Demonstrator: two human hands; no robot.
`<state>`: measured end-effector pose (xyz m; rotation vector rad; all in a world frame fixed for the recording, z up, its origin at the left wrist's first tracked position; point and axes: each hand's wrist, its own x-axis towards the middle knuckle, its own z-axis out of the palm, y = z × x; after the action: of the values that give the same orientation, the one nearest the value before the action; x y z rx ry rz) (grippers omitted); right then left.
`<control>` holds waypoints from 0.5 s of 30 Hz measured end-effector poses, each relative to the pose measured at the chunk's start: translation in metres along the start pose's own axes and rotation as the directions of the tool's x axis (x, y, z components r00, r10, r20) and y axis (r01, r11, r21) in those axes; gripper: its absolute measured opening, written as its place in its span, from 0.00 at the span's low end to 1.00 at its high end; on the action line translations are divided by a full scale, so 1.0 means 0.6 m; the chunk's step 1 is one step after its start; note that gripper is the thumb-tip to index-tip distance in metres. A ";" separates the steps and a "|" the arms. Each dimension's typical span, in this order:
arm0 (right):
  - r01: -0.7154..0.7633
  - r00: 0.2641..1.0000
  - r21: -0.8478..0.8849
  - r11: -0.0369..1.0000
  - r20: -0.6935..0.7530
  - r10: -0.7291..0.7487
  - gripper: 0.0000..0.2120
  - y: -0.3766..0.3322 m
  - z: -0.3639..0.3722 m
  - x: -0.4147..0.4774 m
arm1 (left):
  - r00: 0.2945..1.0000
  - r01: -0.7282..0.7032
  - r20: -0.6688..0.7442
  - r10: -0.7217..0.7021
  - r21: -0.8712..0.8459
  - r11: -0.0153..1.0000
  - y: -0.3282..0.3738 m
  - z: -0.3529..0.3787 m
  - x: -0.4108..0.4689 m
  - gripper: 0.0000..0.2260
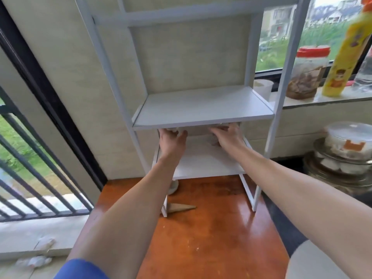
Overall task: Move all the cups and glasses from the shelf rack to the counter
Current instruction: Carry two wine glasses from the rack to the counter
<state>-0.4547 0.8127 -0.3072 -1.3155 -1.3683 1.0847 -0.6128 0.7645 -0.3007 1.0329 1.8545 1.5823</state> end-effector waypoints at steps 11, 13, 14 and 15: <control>-0.098 0.982 0.062 0.993 0.165 0.087 0.17 -0.019 -0.030 -0.118 | 0.955 0.208 0.224 -0.194 -0.043 0.977 0.032 -0.065 -0.088 0.20; -0.153 0.973 0.093 0.984 0.190 0.133 0.18 -0.026 -0.040 -0.155 | 0.944 0.244 0.235 -0.230 -0.031 0.969 0.039 -0.087 -0.119 0.20; -0.180 0.968 0.098 0.979 0.195 0.159 0.19 -0.029 -0.047 -0.174 | 0.937 0.262 0.245 -0.248 -0.022 0.965 0.041 -0.099 -0.136 0.20; -0.206 0.963 0.095 0.974 0.198 0.184 0.19 -0.031 -0.056 -0.194 | 0.927 0.282 0.261 -0.270 -0.011 0.959 0.047 -0.112 -0.156 0.20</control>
<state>-0.4246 0.6953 -0.2874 -1.3103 -1.3098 1.4326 -0.6024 0.6507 -0.2694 0.8650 1.6902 1.2585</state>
